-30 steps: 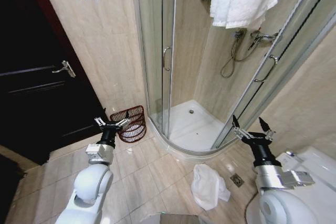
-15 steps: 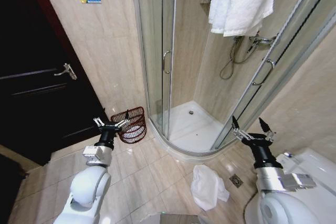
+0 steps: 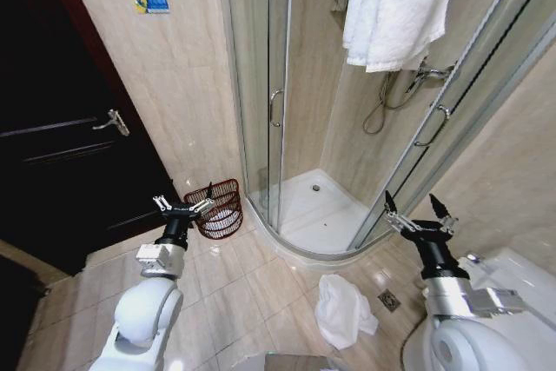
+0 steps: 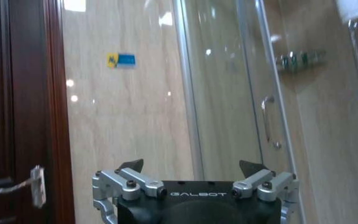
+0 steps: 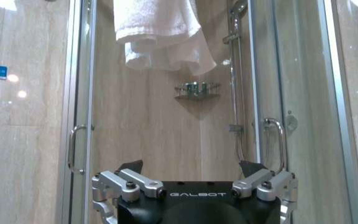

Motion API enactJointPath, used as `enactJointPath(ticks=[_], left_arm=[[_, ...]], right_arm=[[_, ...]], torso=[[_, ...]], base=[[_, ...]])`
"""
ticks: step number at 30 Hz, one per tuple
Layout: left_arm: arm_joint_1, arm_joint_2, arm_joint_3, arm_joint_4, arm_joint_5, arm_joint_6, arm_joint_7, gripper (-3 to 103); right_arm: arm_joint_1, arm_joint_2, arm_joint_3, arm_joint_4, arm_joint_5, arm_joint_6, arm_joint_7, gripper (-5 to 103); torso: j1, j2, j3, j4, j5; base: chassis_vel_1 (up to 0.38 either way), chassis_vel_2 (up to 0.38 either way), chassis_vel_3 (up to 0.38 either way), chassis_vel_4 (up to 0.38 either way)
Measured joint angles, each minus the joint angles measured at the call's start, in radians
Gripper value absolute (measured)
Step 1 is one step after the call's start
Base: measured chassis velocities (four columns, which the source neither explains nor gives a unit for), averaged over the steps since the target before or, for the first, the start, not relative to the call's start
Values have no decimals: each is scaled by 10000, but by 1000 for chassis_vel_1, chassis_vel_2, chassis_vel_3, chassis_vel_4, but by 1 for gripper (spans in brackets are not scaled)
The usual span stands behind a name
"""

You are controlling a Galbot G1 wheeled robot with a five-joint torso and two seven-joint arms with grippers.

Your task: Discard the used towel into the hamper.

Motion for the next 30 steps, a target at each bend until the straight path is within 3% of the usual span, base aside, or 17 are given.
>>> enactJointPath(ticks=[8,9,11,14,15,17,18,20,22,23,25,26,28,30], left_arm=[[-7,-29,146,42,-18,-535,-6,100],[41,-55,162,83,-31,-854,0,100],[72,-74,161,95,-28,-925,0,100],[336,-168,121,246,54,-1222,5,100],[336,-168,121,246,54,-1222,5,100],[386,-210,135,490,171,-1408,-2,100],[386,-210,135,490,171,-1408,-2,100],[255,-28,398,901,254,-1450,-9,100],[209,38,461,996,276,-1450,43,100],[186,135,563,1211,341,-1511,220,100],[258,174,633,1443,400,-1677,339,100],[258,174,633,1443,400,-1677,339,100],[360,181,660,1761,481,-1920,382,100],[381,173,657,1806,494,-1961,382,100]], right_arm=[[42,-107,55,-34,183,167,113,100],[344,-284,54,-70,319,450,411,100],[469,-366,77,-69,385,485,497,100],[1322,-1378,352,22,1356,504,854,100],[1322,-1378,352,22,1356,504,854,100],[1748,-2232,398,-54,2049,760,847,100],[1748,-2232,398,-54,2049,760,847,100],[2079,-3053,618,-197,2642,1072,775,100],[2177,-3235,694,-208,2806,1106,810,100],[2616,-3777,847,-228,3152,1133,1102,100],[3235,-4430,1001,-229,3318,882,1498,100],[3235,-4430,1001,-229,3318,882,1498,100],[4146,-5282,1062,-275,3743,170,1887,100],[4320,-5414,1037,-311,3831,68,1946,100]], torso=[[162,357,200,-1,0],[191,426,238,-1,1],[195,435,244,-2,1],[203,447,254,1,1],[203,447,254,1,1],[200,441,251,5,-2],[200,441,251,5,-2],[194,424,242,1,1],[192,419,239,-3,2],[185,407,232,-5,3],[179,394,225,1,0],[179,394,225,1,0],[171,378,216,1,0],[170,376,215,-1,1]], base=[[0,0,0,0],[0,0,0,0],[0,0,0,0],[0,0,0,0],[0,0,0,0],[0,0,0,0],[0,0,0,0],[0,0,0,0],[0,0,0,0],[0,0,0,0],[0,0,0,0],[0,0,0,0],[0,0,0,0],[0,0,0,0]])
